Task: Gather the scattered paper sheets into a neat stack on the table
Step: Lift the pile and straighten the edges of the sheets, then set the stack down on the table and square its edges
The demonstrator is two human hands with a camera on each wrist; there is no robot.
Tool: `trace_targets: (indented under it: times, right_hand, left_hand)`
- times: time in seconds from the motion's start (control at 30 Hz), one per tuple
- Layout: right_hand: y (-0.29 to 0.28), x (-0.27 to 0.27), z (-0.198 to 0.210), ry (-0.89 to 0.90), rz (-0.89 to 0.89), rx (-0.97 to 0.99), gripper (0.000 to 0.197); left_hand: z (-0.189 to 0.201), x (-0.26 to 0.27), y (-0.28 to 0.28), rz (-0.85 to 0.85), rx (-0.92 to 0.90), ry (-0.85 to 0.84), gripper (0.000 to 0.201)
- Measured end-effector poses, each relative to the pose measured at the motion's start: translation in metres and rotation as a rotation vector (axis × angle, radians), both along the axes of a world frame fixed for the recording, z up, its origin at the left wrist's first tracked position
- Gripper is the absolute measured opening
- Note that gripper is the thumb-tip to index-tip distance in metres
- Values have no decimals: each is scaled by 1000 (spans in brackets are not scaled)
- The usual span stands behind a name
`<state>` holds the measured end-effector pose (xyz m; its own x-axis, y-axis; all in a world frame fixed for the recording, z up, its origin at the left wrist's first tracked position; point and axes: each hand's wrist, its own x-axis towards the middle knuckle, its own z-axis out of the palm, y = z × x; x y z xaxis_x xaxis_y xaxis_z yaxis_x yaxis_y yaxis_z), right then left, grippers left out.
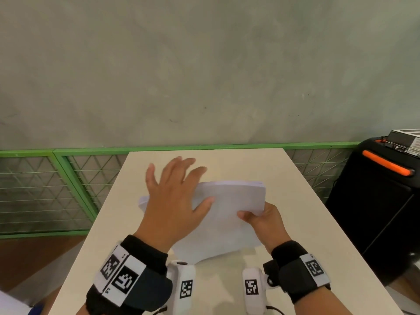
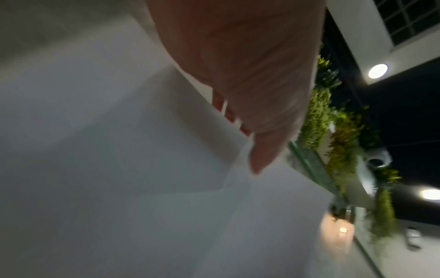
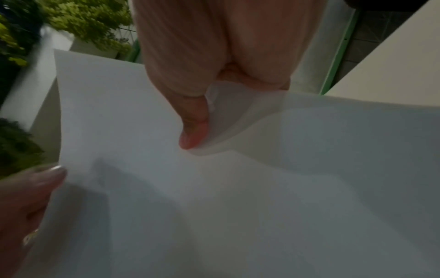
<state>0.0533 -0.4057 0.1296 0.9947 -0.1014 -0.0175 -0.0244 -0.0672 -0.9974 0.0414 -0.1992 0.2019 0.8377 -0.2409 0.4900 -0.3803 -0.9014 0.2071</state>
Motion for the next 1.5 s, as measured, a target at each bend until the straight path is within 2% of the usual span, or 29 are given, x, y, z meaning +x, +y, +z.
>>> trace_targets:
  times: [0.1,0.2,0.23,0.37,0.5,0.53,0.57,0.6,0.67,0.77,0.83,0.87,0.93,0.97,1.1,1.17,1.33,1.5]
  right_hand:
    - [2,0,9,-34,-9,-51,33]
    - [2,-2,18,-85,-6,-102,33]
    - [2,-3,23,-102,-4,-124,31]
    - [-2,-2,42,-135,-13,-219,11]
    - [-15,3,53,-146,-194,-461,21]
    - [-22,6,49,-117,-284,-529,29]
    - [-29,7,42,-63,-362,-580,49]
    - [-36,8,33,-24,-419,-565,68]
    - [-44,7,19,2,-447,-347,91]
    - [-44,3,3,-39,-254,127,96]
    - [-42,3,-1,-57,-174,271,88]
    - [-41,2,0,-69,-172,294,71]
    - [-40,-1,4,-105,-208,291,19]
    - [-40,-2,4,-122,-225,242,16]
    - [-31,-10,-3,-130,-222,65,27]
    - [-27,-15,-16,-89,-210,40,27]
    - [-23,-31,-57,79,-204,27,25]
    - [-26,-33,-64,135,-192,1,24]
  left_hand:
    - [10,-3,-14,-10,102,64,46]
    - [22,-4,-20,40,49,100,13]
    - [24,-4,-21,36,27,94,10]
    - [29,-7,-16,-26,-116,120,19]
    - [30,-6,-1,-61,-397,210,23]
    - [29,-6,4,-52,-488,219,23]
    - [28,-5,10,-40,-570,233,24]
    - [26,-3,16,-34,-644,242,27]
    - [21,0,23,-30,-764,265,38]
    - [10,0,23,-32,-929,299,33]
    - [-2,-2,21,-44,-1029,330,22]
    - [-9,-2,22,-55,-1070,341,20]
    - [-25,-4,24,-61,-1115,355,24]
    - [-34,-5,27,-53,-1123,364,27]
    - [-66,-8,36,25,-1130,389,39]
    - [-78,-11,42,66,-1149,415,43]
    - [-99,-14,47,129,-1193,486,21]
    - [-110,-7,47,107,-1179,511,38]
